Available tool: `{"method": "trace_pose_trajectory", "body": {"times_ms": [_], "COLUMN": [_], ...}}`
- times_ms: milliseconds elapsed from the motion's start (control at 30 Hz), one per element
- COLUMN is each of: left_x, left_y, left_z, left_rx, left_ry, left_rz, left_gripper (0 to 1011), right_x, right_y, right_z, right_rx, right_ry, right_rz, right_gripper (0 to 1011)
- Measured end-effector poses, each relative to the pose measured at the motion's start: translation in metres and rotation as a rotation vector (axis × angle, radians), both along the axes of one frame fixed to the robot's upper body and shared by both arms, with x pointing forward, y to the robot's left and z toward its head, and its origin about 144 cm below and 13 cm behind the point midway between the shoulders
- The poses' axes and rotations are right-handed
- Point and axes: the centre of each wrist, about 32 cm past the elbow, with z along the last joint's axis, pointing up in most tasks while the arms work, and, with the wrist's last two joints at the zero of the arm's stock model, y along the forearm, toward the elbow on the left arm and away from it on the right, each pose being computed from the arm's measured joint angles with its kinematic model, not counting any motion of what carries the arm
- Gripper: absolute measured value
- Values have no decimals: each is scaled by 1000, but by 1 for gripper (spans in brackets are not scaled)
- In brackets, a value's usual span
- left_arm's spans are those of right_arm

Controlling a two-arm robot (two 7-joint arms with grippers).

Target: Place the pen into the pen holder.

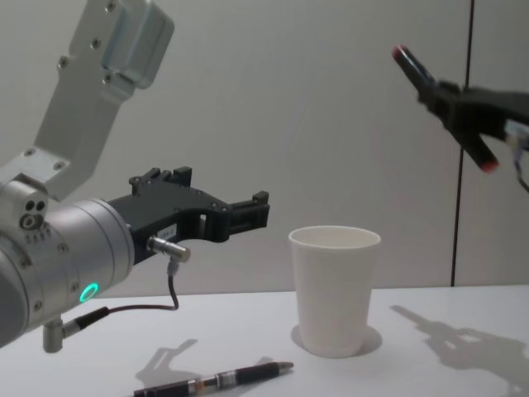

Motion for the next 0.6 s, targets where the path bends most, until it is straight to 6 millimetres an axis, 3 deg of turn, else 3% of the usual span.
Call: {"method": "trace_pose_trajectory", "body": {"times_ms": [400, 600], "left_x": [0, 0], "left_y": [0, 0], "left_z": [0, 0], "left_rx": [0, 0], "left_ry": [0, 0], "left_rz": [0, 0], "left_gripper": [1001, 1001], "right_x": [43, 54], "right_y": [38, 51], "right_z": [10, 9], "right_rx": [77, 87], "right_ry": [-174, -205], "right_rz": [92, 120], "right_gripper": [177, 177]}}
